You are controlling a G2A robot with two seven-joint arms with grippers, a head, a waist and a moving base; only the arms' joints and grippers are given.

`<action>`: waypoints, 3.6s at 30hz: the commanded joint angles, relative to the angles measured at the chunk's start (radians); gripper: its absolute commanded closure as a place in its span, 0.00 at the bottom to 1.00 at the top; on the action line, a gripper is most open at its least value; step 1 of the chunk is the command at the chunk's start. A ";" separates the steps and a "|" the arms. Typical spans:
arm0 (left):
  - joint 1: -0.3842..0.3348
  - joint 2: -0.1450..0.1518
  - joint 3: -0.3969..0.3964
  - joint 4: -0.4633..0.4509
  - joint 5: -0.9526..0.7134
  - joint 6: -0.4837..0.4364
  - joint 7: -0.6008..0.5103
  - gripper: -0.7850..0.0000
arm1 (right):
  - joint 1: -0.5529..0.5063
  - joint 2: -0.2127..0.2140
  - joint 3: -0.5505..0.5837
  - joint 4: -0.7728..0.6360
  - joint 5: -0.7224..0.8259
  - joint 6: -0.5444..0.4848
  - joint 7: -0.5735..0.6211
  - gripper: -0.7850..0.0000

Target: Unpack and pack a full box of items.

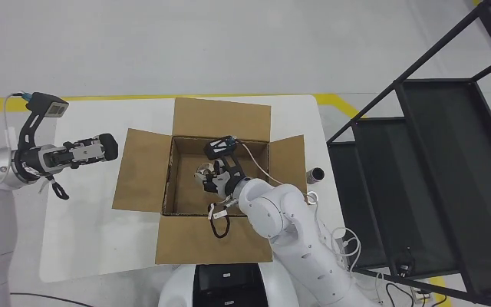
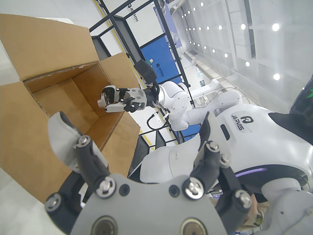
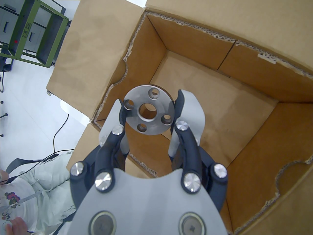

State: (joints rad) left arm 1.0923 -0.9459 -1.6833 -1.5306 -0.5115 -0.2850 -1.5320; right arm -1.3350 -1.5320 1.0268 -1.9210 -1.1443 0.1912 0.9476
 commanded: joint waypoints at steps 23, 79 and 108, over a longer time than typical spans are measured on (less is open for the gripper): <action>0.000 0.000 0.000 0.000 0.000 0.000 0.000 0.00 | -0.178 0.043 0.271 -0.245 0.292 -0.139 0.105 1.00; 0.000 0.000 0.000 0.000 0.000 0.000 0.000 0.00 | -0.490 0.140 0.630 0.081 0.286 0.073 -0.145 1.00; 0.000 0.000 0.000 0.000 0.000 0.000 0.000 0.00 | -0.458 0.149 0.538 0.186 0.276 0.092 -0.273 0.00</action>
State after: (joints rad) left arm 1.0923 -0.9459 -1.6833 -1.5306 -0.5115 -0.2850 -1.5320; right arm -1.7878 -1.3841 1.5634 -1.7250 -0.8701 0.2825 0.6774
